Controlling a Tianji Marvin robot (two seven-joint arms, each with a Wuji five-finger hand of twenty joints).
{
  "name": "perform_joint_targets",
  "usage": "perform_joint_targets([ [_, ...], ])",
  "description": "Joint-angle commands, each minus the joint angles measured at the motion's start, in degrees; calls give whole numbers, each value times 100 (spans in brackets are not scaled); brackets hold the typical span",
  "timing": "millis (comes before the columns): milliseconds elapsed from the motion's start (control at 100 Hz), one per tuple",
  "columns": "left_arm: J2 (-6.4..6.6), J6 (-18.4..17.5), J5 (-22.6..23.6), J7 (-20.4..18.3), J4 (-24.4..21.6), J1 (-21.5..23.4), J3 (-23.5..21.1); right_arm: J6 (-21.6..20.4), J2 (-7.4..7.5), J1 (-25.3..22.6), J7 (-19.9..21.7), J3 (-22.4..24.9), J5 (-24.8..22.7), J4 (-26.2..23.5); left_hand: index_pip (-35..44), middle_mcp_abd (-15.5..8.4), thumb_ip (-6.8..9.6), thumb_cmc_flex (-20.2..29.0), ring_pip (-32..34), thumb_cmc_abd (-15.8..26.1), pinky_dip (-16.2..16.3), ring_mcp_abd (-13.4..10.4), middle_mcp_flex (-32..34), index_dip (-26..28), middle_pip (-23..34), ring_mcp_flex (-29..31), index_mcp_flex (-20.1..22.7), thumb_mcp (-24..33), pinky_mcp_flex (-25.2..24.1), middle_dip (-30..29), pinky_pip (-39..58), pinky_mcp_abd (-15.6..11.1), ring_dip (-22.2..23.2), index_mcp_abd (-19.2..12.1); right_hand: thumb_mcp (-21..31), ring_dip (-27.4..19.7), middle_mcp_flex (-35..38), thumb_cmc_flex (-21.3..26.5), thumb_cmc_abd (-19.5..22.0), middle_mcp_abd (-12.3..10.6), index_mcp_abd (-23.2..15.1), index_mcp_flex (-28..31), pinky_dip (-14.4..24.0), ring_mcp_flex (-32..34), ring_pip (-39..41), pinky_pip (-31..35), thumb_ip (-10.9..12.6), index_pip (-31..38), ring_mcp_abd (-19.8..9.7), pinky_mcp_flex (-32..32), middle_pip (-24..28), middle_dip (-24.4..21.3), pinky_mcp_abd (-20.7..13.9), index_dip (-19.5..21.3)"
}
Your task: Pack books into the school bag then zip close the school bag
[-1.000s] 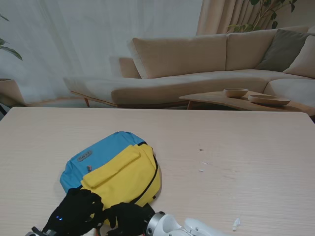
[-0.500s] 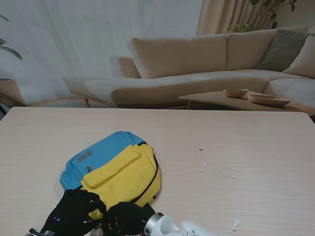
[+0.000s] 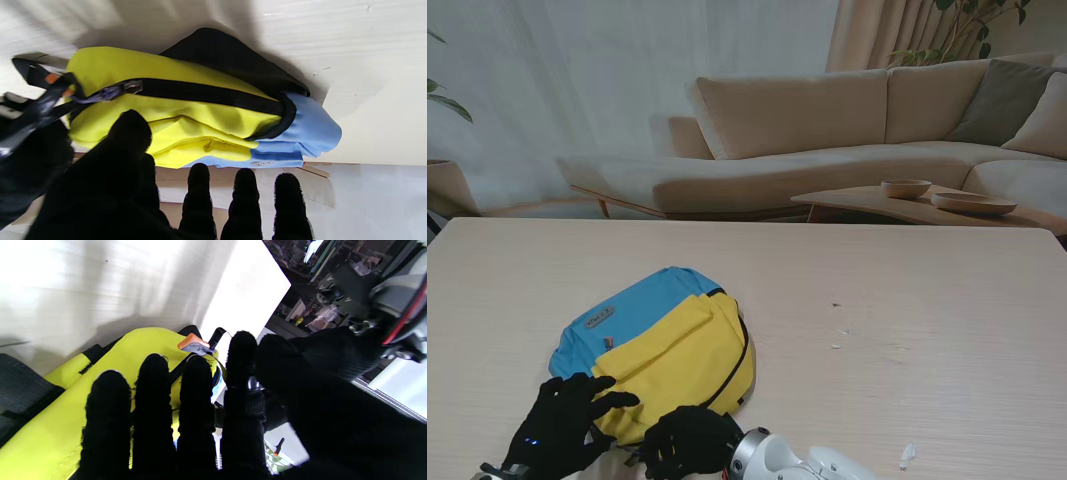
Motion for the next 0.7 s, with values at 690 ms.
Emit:
perform_joint_targets([
  [690,89,-183,-83,-172,912,-827,376,-58,83,-141,239,216,-164,27,2923,-761,-165,993,-427,-791,605,-405,-250,2318,-181,-382,2231,255,-124,246,-1361,-400,96,-792,-107,-17,149,119,-33,88,-240,285,125,214,29,310,-118,163,22,41,-10,-95,43,151],
])
